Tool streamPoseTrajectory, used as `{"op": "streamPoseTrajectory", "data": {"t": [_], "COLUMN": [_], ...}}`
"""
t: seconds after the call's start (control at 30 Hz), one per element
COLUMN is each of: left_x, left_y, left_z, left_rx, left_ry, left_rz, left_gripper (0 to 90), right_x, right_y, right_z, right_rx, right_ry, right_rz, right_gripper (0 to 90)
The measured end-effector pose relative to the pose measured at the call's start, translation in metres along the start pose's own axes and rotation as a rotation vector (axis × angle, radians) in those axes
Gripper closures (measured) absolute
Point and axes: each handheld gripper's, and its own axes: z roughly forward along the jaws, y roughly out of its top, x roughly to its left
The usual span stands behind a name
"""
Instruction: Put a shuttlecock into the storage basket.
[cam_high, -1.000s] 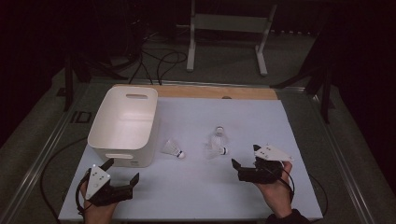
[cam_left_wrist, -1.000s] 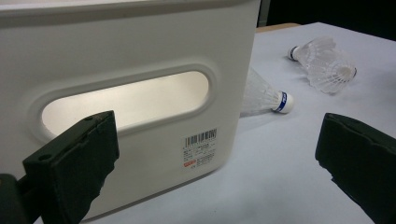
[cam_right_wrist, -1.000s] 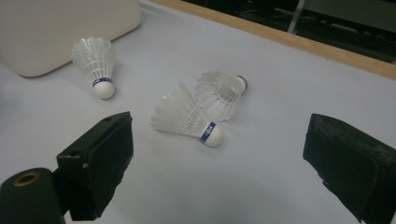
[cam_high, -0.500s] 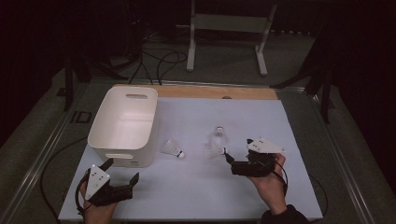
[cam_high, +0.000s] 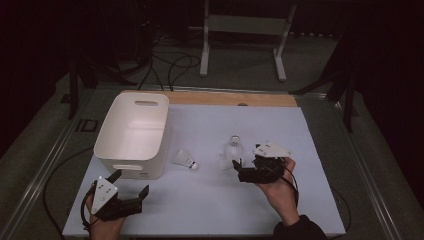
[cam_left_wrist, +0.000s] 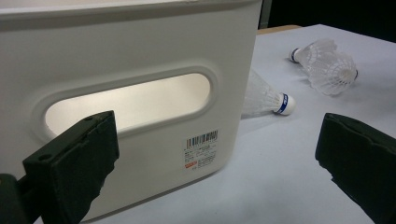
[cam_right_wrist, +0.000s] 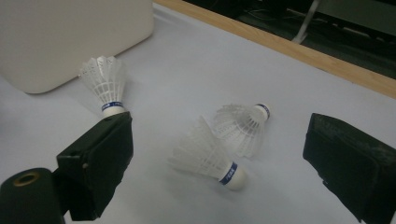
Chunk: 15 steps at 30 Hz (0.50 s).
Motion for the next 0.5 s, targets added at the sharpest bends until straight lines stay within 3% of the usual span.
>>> {"op": "streamPoseTrajectory", "data": {"t": [0.5], "left_x": [0.0], "left_y": [0.0], "left_z": [0.001], "left_rx": [0.0], "left_ry": [-0.001], "left_rz": [0.001], "left_gripper": [0.2], "right_x": [0.005], "right_y": [0.006], "right_z": [0.026], "right_rx": [0.041], "right_ry": [-0.035], "right_rz": [-0.036], "right_gripper": [10.3]}}
